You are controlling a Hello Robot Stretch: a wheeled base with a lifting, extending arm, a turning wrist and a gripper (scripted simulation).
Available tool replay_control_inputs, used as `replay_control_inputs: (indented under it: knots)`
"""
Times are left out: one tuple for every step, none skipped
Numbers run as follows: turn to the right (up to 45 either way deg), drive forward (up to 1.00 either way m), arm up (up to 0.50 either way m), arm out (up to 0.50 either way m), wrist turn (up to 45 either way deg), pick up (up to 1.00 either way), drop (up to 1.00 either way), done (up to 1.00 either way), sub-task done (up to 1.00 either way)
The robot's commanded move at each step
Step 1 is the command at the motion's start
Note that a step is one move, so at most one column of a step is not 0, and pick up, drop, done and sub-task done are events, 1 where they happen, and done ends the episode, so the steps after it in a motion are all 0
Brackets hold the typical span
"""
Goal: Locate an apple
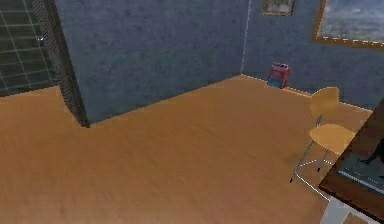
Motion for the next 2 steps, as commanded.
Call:
replay_control_inputs:
  knots:
    - [3.0, 0.0, 0.0, 0.0, 0.0, 0.0, 0.0, 0.0, 0.0]
    - [0.0, 0.4, 0.0, 0.0, 0.0, 0.0, 0.0, 0.0, 0.0]
